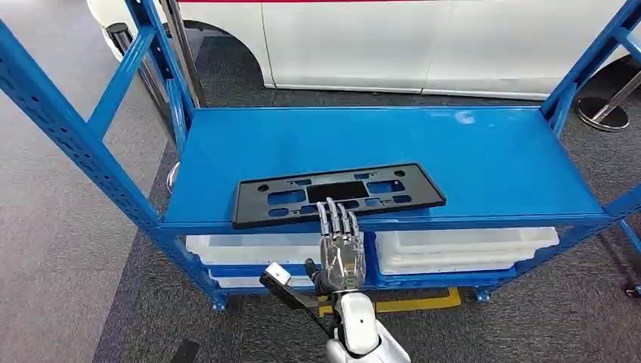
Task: Take the parts from the cabinet and place them on the table.
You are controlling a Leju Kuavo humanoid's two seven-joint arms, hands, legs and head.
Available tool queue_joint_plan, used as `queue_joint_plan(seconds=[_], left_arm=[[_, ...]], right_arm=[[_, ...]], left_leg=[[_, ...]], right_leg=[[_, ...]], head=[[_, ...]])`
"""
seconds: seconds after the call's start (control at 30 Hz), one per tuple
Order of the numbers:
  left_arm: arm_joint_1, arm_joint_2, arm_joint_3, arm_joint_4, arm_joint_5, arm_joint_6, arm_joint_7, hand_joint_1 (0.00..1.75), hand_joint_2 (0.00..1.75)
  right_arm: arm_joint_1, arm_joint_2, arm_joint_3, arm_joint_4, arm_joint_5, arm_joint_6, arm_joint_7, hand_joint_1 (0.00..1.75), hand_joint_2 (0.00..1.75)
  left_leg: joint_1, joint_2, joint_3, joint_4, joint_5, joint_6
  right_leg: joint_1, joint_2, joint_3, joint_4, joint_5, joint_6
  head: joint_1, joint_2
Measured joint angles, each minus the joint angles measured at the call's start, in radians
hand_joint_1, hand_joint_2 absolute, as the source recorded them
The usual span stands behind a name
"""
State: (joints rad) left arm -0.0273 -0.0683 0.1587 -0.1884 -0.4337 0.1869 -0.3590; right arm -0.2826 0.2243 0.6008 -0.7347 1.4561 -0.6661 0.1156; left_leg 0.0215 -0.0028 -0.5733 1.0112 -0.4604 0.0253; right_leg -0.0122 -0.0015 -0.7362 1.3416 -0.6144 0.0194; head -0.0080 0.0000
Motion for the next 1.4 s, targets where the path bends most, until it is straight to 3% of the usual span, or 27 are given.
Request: queue_joint_plan(seconds=[0.03, 0.07, 0.13, 0.17, 0.2, 0.3, 0.37, 0.4, 0.47, 0.5, 0.53, 0.57, 0.63, 0.67, 0.7, 0.8, 0.83, 0.87, 0.9, 0.97, 1.0, 1.03, 1.07, 1.17, 1.23, 1.33, 1.4], left_arm=[[0.000, 0.000, 0.000, 0.000, 0.000, -0.001, 0.000, 0.00, 0.00], [0.000, 0.000, 0.000, 0.000, -0.003, -0.003, 0.001, 0.00, 0.00], [0.000, 0.000, 0.001, 0.000, -0.005, -0.005, 0.003, 0.00, 0.00], [0.000, 0.000, 0.002, 0.000, -0.008, -0.007, 0.003, 0.00, 0.00], [-0.002, 0.000, 0.002, 0.000, -0.010, -0.007, 0.003, 0.00, 0.00], [0.000, 0.000, 0.003, 0.000, -0.016, -0.008, 0.006, 0.00, 0.00], [-0.001, 0.003, 0.005, 0.000, -0.021, -0.008, 0.007, 0.00, 0.00], [-0.002, 0.003, 0.005, 0.000, -0.021, -0.008, 0.008, 0.00, 0.00], [0.000, 0.006, 0.008, 0.000, -0.021, -0.008, 0.010, 0.00, 0.00], [0.002, 0.008, 0.010, 0.000, -0.022, -0.008, 0.010, 0.00, 0.00], [0.004, 0.010, 0.011, 0.000, -0.023, -0.009, 0.011, 0.00, 0.00], [0.004, 0.010, 0.013, 0.000, -0.023, -0.009, 0.011, 0.00, 0.00], [0.003, 0.013, 0.016, 0.000, -0.025, -0.009, 0.011, 0.00, 0.00], [0.003, 0.015, 0.017, 0.000, -0.028, -0.010, 0.011, 0.00, 0.00], [0.003, 0.015, 0.017, 0.000, -0.030, -0.011, 0.011, 0.00, 0.00], [0.008, 0.018, 0.018, 0.000, -0.031, -0.011, 0.011, 0.00, 0.00], [0.008, 0.018, 0.018, 0.000, -0.032, -0.011, 0.011, 0.00, 0.00], [0.008, 0.018, 0.018, 0.000, -0.033, -0.011, 0.011, 0.00, 0.00], [0.006, 0.018, 0.019, 0.000, -0.034, -0.011, 0.011, 0.00, 0.00], [0.005, 0.019, 0.024, 0.000, -0.038, -0.011, 0.011, 0.00, 0.00], [0.006, 0.019, 0.025, 0.000, -0.039, -0.011, 0.011, 0.00, 0.00], [0.007, 0.019, 0.026, 0.000, -0.040, -0.011, 0.012, 0.00, 0.00], [0.007, 0.019, 0.027, 0.000, -0.040, -0.013, 0.011, 0.00, 0.00], [0.006, 0.019, 0.032, 0.000, -0.043, -0.014, 0.013, 0.00, 0.00], [0.004, 0.020, 0.038, 0.000, -0.051, -0.015, 0.016, 0.00, 0.00], [0.005, 0.020, 0.042, 0.000, -0.055, -0.016, 0.019, 0.00, 0.00], [0.003, 0.021, 0.043, 0.000, -0.057, -0.016, 0.018, 0.00, 0.00]], right_arm=[[0.000, -0.002, -0.003, 0.005, -0.002, 0.000, 0.000, 0.00, 1.75], [0.000, -0.003, -0.005, 0.009, -0.005, 0.000, 0.000, 0.00, 1.75], [-0.001, -0.003, -0.012, 0.011, -0.008, -0.001, 0.000, 0.00, 1.75], [-0.002, -0.003, -0.015, 0.011, -0.010, -0.001, -0.001, 0.00, 1.75], [-0.003, -0.004, -0.019, 0.013, -0.011, -0.002, -0.001, 0.00, 1.75], [-0.003, -0.005, -0.034, 0.015, -0.020, -0.005, -0.007, 0.00, 1.75], [-0.004, -0.002, -0.042, 0.014, -0.024, -0.009, -0.012, 0.00, 1.75], [-0.006, -0.002, -0.045, 0.014, -0.024, -0.012, -0.015, 0.00, 1.75], [-0.005, -0.002, -0.050, 0.014, -0.029, -0.014, -0.017, 0.00, 1.75], [-0.004, -0.002, -0.053, 0.014, -0.030, -0.014, -0.018, 0.00, 1.75], [-0.004, -0.002, -0.055, 0.014, -0.035, -0.016, -0.019, 0.00, 1.75], [-0.004, -0.002, -0.057, 0.013, -0.043, -0.018, -0.025, 0.00, 1.75], [-0.004, -0.002, -0.066, 0.001, -0.067, -0.022, -0.039, 0.00, 1.75], [-0.006, -0.001, -0.072, -0.015, -0.081, -0.024, -0.047, 0.00, 1.75], [-0.010, -0.001, -0.079, -0.033, -0.094, -0.024, -0.054, 0.00, 1.75], [-0.015, -0.001, -0.087, -0.081, -0.113, -0.019, -0.062, 0.00, 1.75], [-0.017, -0.001, -0.090, -0.098, -0.116, -0.017, -0.063, 0.00, 1.75], [-0.018, -0.002, -0.095, -0.112, -0.121, -0.017, -0.064, 0.00, 1.75], [-0.021, -0.002, -0.097, -0.127, -0.129, -0.017, -0.069, 0.00, 1.75], [-0.027, -0.004, -0.098, -0.158, -0.140, -0.008, -0.070, 0.00, 1.75], [-0.028, -0.006, -0.100, -0.177, -0.145, 0.003, -0.070, 0.00, 1.75], [-0.029, -0.007, -0.100, -0.192, -0.148, 0.009, -0.069, 0.00, 1.75], [-0.033, -0.010, -0.101, -0.207, -0.150, 0.013, -0.069, 0.00, 1.75], [-0.052, -0.013, -0.102, -0.244, -0.150, 0.039, -0.069, 0.00, 1.75], [-0.065, -0.015, -0.102, -0.259, -0.150, 0.058, -0.069, 0.00, 1.75], [-0.067, -0.019, -0.102, -0.267, -0.141, 0.077, -0.059, 0.00, 1.75], [-0.067, -0.020, -0.102, -0.267, -0.132, 0.086, -0.056, 0.00, 1.75]], left_leg=[[0.000, -0.001, 0.001, 0.000, -0.001, 0.000], [-0.001, -0.003, 0.004, 0.000, -0.002, 0.000], [-0.003, -0.006, 0.013, 0.000, -0.007, -0.003], [-0.002, -0.005, 0.014, -0.001, -0.009, -0.005], [-0.008, -0.006, 0.010, 0.003, -0.011, -0.012], [-0.002, -0.004, 0.015, -0.009, -0.008, -0.032], [-0.003, -0.002, 0.016, 0.010, -0.030, -0.039], [-0.003, -0.001, -0.008, 0.064, -0.062, -0.040], [-0.001, -0.001, -0.092, 0.226, -0.135, -0.048], [-0.001, -0.001, -0.128, 0.290, -0.151, -0.051], [-0.001, -0.001, -0.140, 0.304, -0.142, -0.053], [0.000, -0.001, -0.128, 0.269, -0.105, -0.053], [0.000, 0.000, -0.050, 0.099, -0.001, -0.050], [0.000, 0.003, -0.017, 0.021, 0.021, -0.046], [-0.009, 0.002, -0.004, 0.011, 0.004, -0.044], [-0.010, -0.001, -0.009, 0.009, 0.000, -0.027], [-0.001, -0.002, -0.003, -0.002, 0.004, -0.018], [0.000, -0.001, 0.002, -0.006, 0.007, -0.014], [0.001, 0.000, 0.003, -0.007, 0.005, -0.003], [0.000, 0.001, 0.004, -0.007, 0.003, 0.002], [-0.001, 0.001, 0.004, -0.006, 0.002, 0.003], [-0.001, 0.000, 0.005, -0.006, 0.000, 0.002], [-0.001, -0.001, 0.009, -0.006, -0.002, 0.001], [-0.001, -0.004, 0.029, -0.006, -0.014, -0.007], [-0.006, -0.005, 0.025, -0.002, -0.021, -0.019], [-0.003, -0.003, 0.029, -0.011, -0.019, -0.038], [-0.001, -0.001, 0.021, 0.016, -0.045, -0.048]], right_leg=[[0.000, 0.000, 0.000, -0.007, 0.019, -0.002], [0.000, 0.000, 0.020, -0.055, 0.057, -0.005], [0.004, 0.000, 0.108, -0.235, 0.152, -0.020], [0.010, 0.001, 0.135, -0.296, 0.159, -0.032], [0.014, 0.000, 0.142, -0.312, 0.154, -0.033], [0.019, 0.004, 0.139, -0.313, 0.154, -0.039], [0.005, 0.001, 0.161, -0.341, 0.163, -0.051], [0.005, 0.001, 0.164, -0.342, 0.162, -0.055], [0.007, -0.001, 0.164, -0.341, 0.159, -0.060], [0.008, -0.001, 0.163, -0.340, 0.158, -0.060], [0.008, 0.000, 0.164, -0.339, 0.156, -0.061], [0.008, 0.002, 0.167, -0.337, 0.152, -0.059], [0.006, 0.003, 0.177, -0.328, 0.141, -0.053], [0.006, 0.002, 0.179, -0.321, 0.133, -0.048], [0.014, 0.003, 0.174, -0.315, 0.130, -0.042], [0.011, 0.002, 0.172, -0.318, 0.130, -0.031], [0.016, 0.002, 0.174, -0.316, 0.125, -0.024], [0.010, 0.003, 0.172, -0.300, 0.113, -0.019], [0.009, 0.002, 0.151, -0.258, 0.086, -0.016], [0.005, 0.002, 0.068, -0.100, 0.015, -0.010], [0.005, 0.002, 0.026, -0.028, -0.006, -0.008], [0.004, 0.002, 0.002, 0.001, 0.000, -0.007], [0.002, 0.002, 0.005, -0.021, 0.032, -0.008], [0.003, 0.002, 0.110, -0.263, 0.180, -0.023], [0.012, 0.003, 0.128, -0.309, 0.165, -0.028], [0.017, 0.006, 0.126, -0.309, 0.164, -0.037], [0.006, 0.003, 0.137, -0.324, 0.169, -0.049]], head=[[0.000, 0.000], [0.000, 0.000], [0.000, 0.000], [0.000, 0.000], [0.000, 0.000], [0.000, 0.000], [0.000, 0.000], [-0.001, 0.000], [-0.001, 0.000], [-0.001, 0.000], [-0.001, 0.000], [-0.001, 0.000], [-0.002, 0.000], [-0.001, 0.000], [-0.001, 0.000], [0.000, 0.000], [-0.001, 0.000], [0.000, 0.000], [0.000, 0.000], [0.000, 0.000], [0.000, 0.000], [0.000, 0.000], [0.000, 0.000], [0.000, 0.000], [0.000, 0.000], [0.000, 0.000], [-0.001, 0.000]])
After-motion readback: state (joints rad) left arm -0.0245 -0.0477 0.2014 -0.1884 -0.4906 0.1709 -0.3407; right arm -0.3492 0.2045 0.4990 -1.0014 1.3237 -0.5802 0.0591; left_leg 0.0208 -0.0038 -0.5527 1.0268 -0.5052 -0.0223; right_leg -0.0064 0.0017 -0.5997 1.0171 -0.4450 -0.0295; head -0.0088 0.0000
